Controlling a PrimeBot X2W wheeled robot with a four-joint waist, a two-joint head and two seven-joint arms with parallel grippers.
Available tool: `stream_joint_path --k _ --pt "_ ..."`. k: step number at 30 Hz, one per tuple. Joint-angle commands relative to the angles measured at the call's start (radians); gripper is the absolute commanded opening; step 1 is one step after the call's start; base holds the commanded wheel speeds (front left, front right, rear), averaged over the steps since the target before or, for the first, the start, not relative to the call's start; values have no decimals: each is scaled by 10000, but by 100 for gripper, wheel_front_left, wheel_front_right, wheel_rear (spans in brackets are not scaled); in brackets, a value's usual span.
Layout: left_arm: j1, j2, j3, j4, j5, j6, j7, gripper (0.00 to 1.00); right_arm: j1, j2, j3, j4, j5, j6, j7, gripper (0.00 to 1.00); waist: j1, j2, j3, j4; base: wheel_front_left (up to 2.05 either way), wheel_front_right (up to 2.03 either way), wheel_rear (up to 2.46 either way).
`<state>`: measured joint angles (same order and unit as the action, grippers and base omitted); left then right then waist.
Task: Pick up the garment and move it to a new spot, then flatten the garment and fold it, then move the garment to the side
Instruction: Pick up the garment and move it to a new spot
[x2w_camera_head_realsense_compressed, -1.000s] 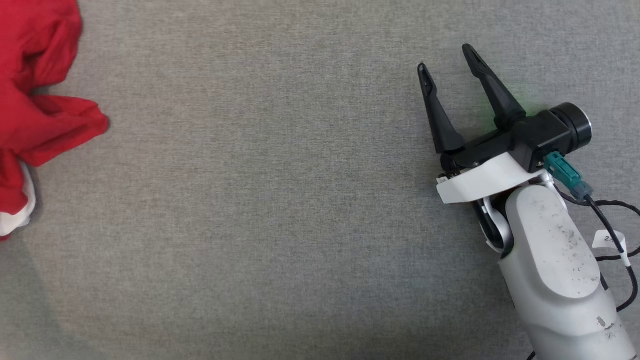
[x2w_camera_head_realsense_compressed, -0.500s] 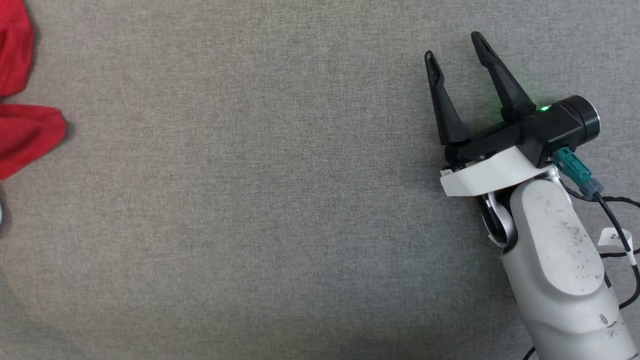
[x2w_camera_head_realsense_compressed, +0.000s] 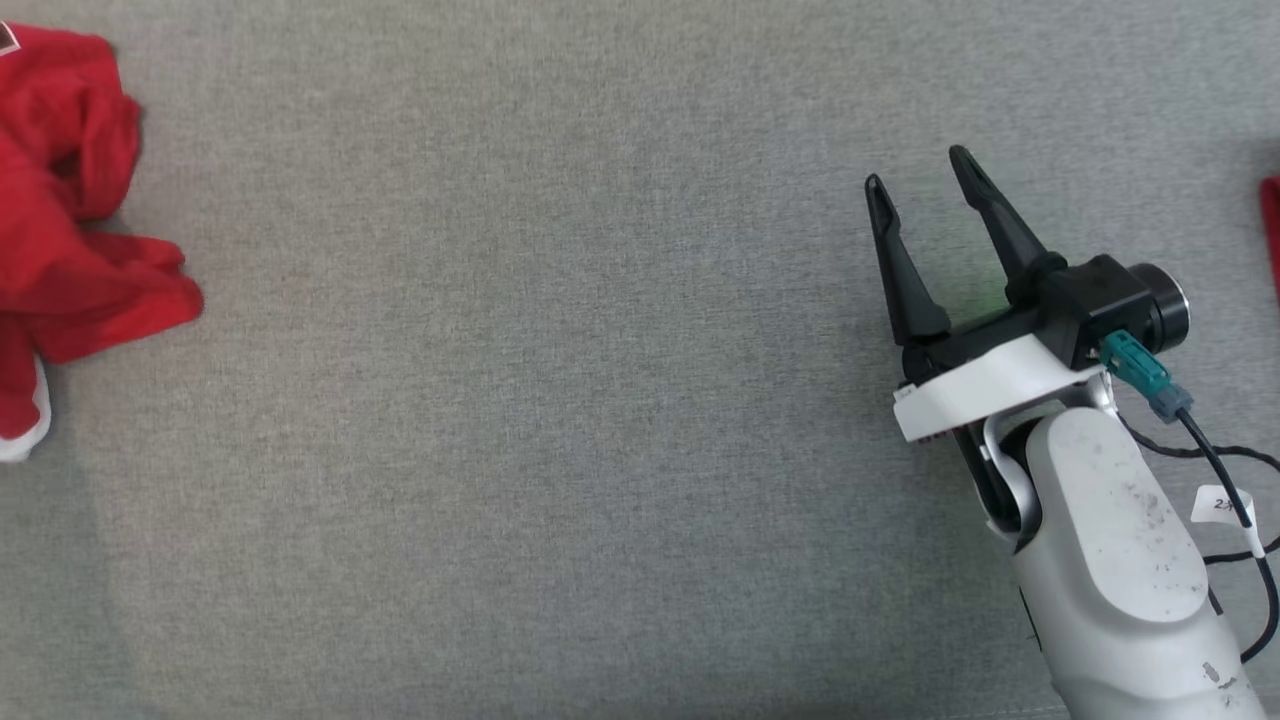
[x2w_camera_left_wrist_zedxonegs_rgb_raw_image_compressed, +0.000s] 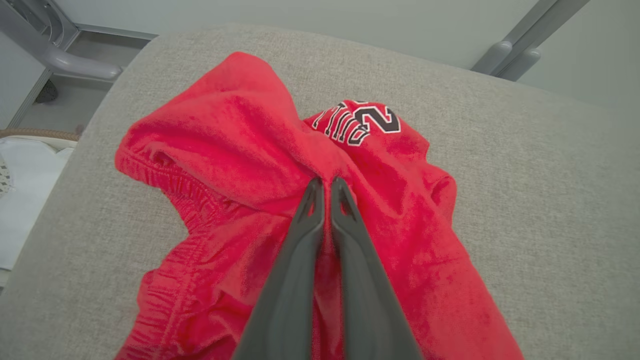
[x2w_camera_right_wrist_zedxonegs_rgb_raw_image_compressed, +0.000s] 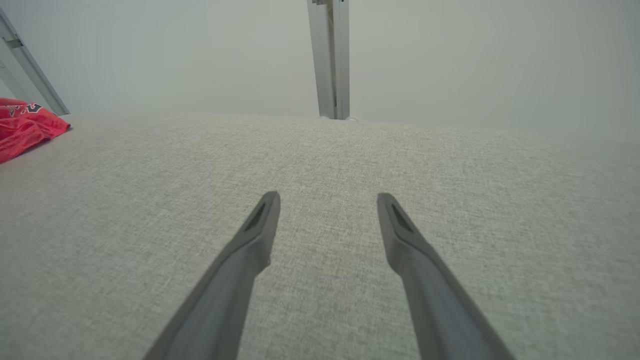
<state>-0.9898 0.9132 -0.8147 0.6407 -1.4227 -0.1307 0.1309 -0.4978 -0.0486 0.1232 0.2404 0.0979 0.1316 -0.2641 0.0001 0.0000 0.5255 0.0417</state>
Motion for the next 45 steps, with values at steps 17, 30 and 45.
stream_joint_path --k 17,30,45 --pt "-293 -2253 -2344 -2658 1058 9 -1347 0 1159 -41 -14 144 630 -20 -1 100 -1 0 -1680 -1717 0 0 0" --pt "771 -4431 -4254 -2205 2087 9 -3192 48 1681 -43 -55 272 634 -20 -1 100 -1 0 -2200 -2362 0 0 0" --pt "4181 -5305 -132 -899 5211 271 -3959 100 2373 -45 -570 861 319 -18 -1 100 -1 0 -3537 -1364 0 0 0"
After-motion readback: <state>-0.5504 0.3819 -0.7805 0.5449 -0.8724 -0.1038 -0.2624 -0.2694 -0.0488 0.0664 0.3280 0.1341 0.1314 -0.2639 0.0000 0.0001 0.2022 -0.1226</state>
